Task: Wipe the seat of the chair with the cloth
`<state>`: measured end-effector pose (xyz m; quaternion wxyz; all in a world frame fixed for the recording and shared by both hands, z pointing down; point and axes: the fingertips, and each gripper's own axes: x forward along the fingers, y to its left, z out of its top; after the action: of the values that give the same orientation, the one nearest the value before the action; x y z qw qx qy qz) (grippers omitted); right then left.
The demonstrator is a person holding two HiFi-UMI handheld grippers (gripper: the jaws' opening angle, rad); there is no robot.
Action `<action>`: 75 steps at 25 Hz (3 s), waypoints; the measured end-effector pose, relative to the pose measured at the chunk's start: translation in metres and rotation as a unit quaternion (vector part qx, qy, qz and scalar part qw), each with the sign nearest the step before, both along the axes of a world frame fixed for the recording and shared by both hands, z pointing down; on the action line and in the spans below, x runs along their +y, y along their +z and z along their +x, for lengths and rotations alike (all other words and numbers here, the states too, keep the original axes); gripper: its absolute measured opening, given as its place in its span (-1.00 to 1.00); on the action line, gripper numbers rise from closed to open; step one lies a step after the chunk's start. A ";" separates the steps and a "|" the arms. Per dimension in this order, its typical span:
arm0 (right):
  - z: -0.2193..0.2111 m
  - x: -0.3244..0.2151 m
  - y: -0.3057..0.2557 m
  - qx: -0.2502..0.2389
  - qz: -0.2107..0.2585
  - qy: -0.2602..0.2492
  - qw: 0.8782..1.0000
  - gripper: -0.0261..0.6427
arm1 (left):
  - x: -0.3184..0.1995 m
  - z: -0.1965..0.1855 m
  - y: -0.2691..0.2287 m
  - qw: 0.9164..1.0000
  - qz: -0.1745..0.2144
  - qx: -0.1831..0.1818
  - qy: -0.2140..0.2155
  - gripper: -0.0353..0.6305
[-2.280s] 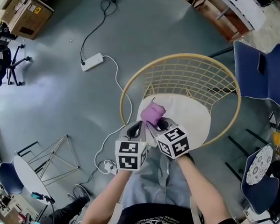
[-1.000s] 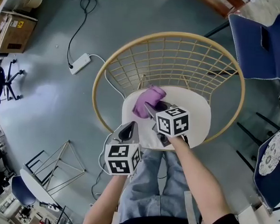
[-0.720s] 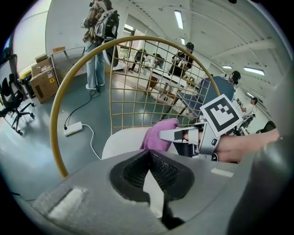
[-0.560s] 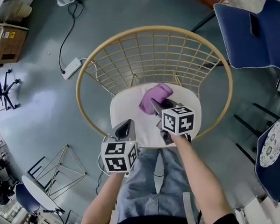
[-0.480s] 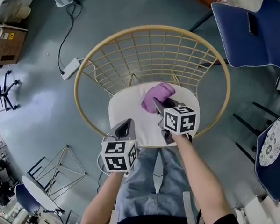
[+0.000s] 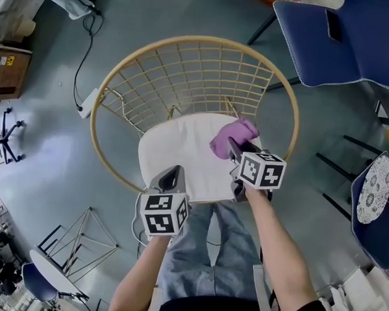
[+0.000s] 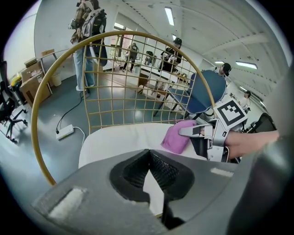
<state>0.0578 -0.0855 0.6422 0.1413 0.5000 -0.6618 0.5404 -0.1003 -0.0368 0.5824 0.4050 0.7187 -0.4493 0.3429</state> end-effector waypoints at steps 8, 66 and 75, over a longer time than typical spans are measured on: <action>0.015 0.027 -0.008 0.043 -0.028 0.050 0.997 -0.74 | 0.009 -0.015 -0.005 1.000 0.002 0.003 0.007 -0.91; -0.160 0.079 -0.008 -0.088 -0.029 -0.252 0.963 -0.74 | 0.065 -0.052 -0.004 0.994 -0.016 -0.020 -0.110 -0.91; -0.114 0.077 0.007 -0.062 -0.035 -0.206 0.976 -0.74 | 0.055 -0.029 0.006 0.997 -0.013 -0.018 -0.077 -0.91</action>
<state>-0.0560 -0.0081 0.6488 0.2261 0.3131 -0.7388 0.5522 -0.1296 0.0186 0.5885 0.4314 0.6700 -0.5065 0.3294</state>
